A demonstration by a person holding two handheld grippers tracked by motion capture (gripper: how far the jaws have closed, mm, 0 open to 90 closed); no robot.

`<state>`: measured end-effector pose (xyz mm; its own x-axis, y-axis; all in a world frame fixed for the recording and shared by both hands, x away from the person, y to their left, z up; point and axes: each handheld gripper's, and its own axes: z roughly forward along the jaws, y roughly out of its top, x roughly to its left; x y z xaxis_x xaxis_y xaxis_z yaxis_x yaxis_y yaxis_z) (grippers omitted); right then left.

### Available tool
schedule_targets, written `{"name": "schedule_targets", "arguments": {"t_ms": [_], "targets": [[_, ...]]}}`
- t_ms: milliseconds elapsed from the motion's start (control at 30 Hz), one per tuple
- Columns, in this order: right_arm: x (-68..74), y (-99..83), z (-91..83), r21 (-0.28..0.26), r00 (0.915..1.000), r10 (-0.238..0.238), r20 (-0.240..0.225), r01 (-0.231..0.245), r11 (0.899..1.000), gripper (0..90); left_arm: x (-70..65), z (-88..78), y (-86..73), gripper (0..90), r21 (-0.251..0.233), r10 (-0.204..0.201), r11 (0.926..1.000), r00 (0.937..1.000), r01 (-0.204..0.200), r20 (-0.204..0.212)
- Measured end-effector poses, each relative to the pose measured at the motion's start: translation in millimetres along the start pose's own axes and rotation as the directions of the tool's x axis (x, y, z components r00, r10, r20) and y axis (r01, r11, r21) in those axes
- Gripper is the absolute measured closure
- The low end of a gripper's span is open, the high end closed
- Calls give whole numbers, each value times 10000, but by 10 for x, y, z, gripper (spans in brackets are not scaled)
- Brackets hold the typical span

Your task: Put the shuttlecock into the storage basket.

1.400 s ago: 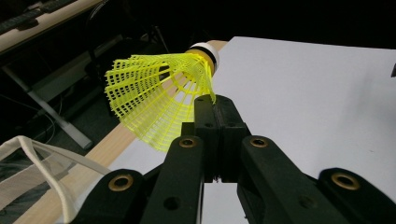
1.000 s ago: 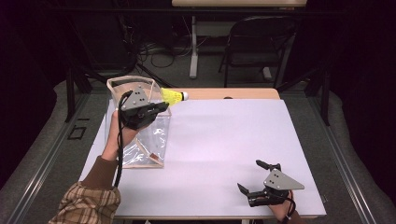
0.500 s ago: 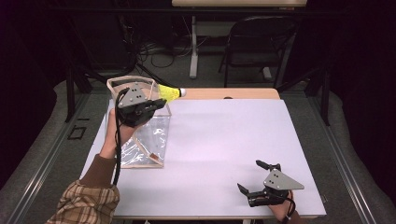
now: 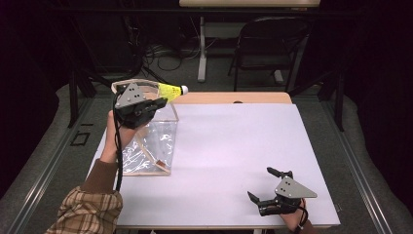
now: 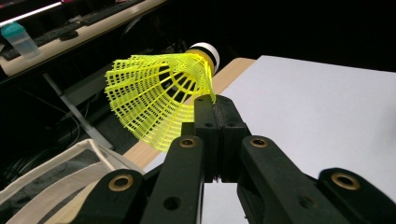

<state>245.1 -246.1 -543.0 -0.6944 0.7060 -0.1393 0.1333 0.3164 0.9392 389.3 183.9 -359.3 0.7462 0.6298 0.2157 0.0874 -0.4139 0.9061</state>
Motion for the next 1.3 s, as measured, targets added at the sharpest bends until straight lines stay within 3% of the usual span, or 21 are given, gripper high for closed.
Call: {"name": "schedule_targets", "arguments": {"t_ms": [1300], "targets": [[-1, 1, -1, 31, 10000, -2, 52, 1, 10000, 0, 287, -195, -31, 897, -250, -524, 9984, 9945, 504, -910]]}}
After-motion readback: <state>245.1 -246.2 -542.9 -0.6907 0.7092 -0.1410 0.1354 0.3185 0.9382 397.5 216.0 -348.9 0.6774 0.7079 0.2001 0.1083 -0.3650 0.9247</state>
